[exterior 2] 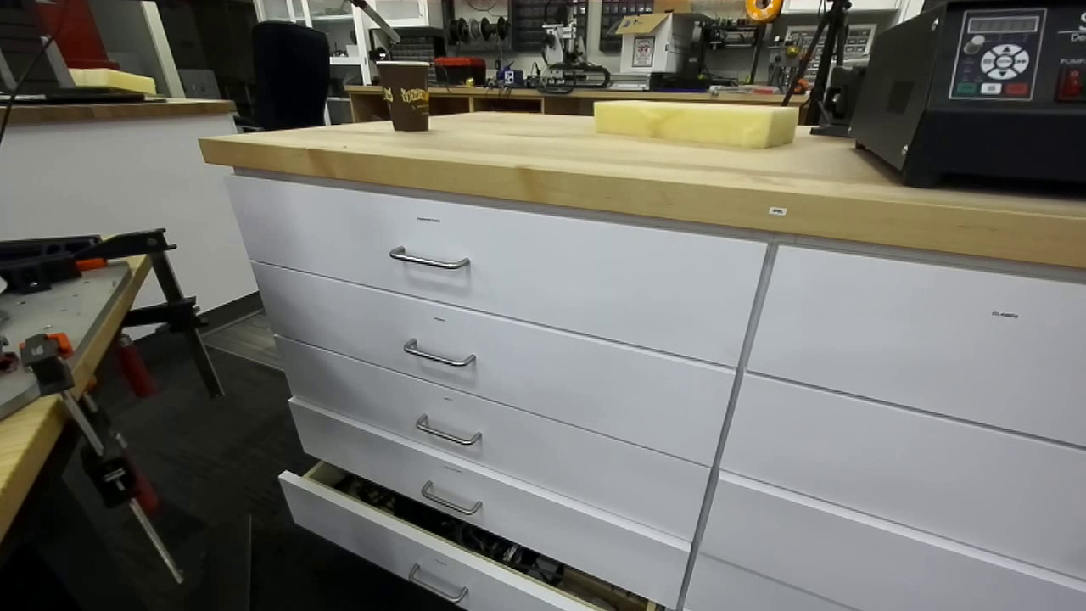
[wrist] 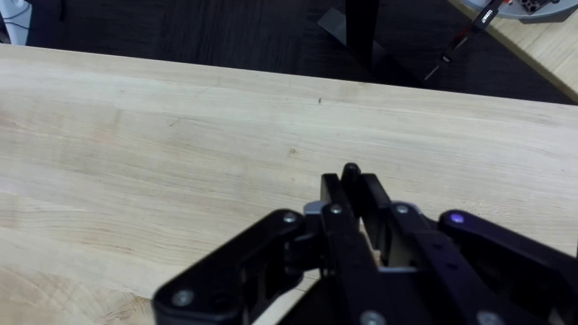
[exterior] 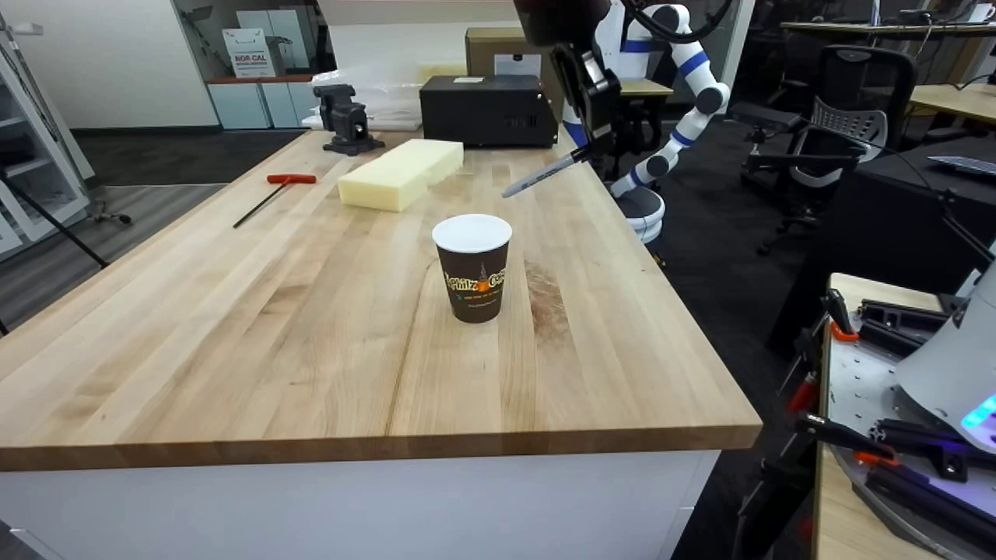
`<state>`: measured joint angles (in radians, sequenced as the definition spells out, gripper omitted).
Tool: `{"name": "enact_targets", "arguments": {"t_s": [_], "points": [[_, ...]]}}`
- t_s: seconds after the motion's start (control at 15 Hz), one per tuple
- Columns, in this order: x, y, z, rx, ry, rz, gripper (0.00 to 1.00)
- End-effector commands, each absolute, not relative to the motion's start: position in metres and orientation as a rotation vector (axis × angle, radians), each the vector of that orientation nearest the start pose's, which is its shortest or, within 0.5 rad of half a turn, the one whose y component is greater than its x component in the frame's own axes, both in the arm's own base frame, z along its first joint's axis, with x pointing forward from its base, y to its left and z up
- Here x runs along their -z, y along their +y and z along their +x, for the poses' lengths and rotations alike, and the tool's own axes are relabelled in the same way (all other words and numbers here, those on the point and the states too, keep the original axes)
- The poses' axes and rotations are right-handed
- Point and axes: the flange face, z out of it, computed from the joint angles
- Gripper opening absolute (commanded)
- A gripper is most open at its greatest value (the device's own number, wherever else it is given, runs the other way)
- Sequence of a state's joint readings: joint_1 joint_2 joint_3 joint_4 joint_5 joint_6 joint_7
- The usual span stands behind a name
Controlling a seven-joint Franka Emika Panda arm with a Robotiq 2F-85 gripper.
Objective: Put the pen in the cup
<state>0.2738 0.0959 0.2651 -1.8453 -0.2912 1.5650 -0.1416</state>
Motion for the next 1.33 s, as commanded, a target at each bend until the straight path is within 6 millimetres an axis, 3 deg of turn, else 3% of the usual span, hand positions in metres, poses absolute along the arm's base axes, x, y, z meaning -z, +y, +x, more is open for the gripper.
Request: {"name": "enact_targets", "arguments": {"t_s": [0.0,0.93,1.27], "points": [[-0.463,0.262,0.481,-0.544,-1.226,-3.179,0.04],[-0.424,0.272,0.494,-0.590,-1.213,-3.098,0.04],[-0.424,0.278,0.499,-0.569,-1.211,-3.088,0.04]]}}
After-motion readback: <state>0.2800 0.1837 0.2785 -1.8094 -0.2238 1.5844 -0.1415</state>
